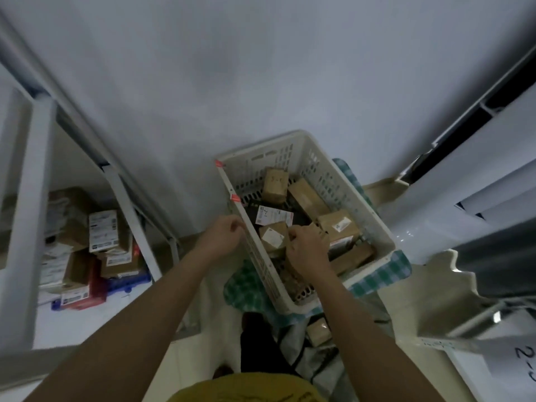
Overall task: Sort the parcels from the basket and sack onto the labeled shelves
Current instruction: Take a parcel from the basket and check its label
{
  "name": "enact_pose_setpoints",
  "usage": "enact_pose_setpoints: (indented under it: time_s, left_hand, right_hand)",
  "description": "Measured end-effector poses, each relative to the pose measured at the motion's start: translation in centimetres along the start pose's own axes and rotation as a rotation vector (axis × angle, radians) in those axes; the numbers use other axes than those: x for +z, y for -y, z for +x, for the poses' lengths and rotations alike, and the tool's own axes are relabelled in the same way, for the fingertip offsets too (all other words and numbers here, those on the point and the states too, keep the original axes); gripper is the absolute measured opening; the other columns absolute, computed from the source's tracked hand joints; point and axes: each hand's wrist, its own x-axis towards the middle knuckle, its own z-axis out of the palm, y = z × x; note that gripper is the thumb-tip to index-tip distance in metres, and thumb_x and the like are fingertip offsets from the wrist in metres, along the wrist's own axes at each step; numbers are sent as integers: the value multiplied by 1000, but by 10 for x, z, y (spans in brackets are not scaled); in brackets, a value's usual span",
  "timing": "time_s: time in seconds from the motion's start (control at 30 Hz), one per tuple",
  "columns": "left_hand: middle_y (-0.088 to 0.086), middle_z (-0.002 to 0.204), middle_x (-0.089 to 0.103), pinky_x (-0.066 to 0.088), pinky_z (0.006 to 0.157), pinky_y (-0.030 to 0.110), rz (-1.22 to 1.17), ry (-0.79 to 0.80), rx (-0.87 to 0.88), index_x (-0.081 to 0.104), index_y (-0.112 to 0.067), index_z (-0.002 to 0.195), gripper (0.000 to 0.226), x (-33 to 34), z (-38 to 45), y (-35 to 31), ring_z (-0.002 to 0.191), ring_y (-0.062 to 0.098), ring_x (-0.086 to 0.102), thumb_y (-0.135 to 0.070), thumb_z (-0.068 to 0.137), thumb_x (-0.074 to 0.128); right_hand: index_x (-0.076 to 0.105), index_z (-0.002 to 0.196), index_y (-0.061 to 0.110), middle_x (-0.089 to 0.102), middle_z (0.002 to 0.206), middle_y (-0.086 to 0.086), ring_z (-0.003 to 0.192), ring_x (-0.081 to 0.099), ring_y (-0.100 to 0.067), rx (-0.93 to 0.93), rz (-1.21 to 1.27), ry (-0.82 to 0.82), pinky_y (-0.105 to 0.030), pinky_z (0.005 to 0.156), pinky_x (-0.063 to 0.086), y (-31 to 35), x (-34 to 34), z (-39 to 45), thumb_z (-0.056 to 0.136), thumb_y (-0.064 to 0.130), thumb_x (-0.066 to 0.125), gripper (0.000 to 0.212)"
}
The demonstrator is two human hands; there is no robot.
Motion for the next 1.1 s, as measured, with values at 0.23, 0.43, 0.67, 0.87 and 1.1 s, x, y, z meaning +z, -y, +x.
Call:
enact_pose_setpoints:
  time_s: [0.23,0.43,0.67,0.87,1.1]
  left_hand:
    - [9,123,60,40,83,25,27,19,-21,62,-9,119,27,-13,57,-3,109,22,55,-16,101,44]
    - [0,113,56,37,81,22,-6,71,-23,61,-16,116,23,-15,84,-4,98,10,50,-20,101,44]
    - [-3,113,57,40,78,21,-38,160,-15,61,-19,118,24,-27,105,-17,100,10,52,-21,101,44]
    - [9,129,57,48,79,24,-138,112,12,55,-11,127,29,-28,124,-46,110,19,54,-19,101,45]
    - [-2,129,53,43,102,46,-544,350,-199,52,-22,123,65,-34,126,-92,123,24,49,-73,87,34]
  right_hand:
    - [28,146,22,24,152,-12,138,22,-35,-91,-388,335,-48,110,30,-14,35,84,89,47,62,70]
    - [7,155,22,12,157,-19,142,18,-44,-127,-717,496,-54,114,23,-26,61,110,91,29,63,86]
    - [12,154,26,24,149,-13,133,28,-38,18,-296,461,-47,99,40,-23,14,134,83,46,71,95]
    - [36,140,30,43,130,0,118,47,-20,124,415,71,-32,91,44,-24,-77,125,80,25,78,74]
    - [41,134,39,54,126,7,116,55,-16,90,915,32,-34,94,53,-25,-140,90,73,21,80,75]
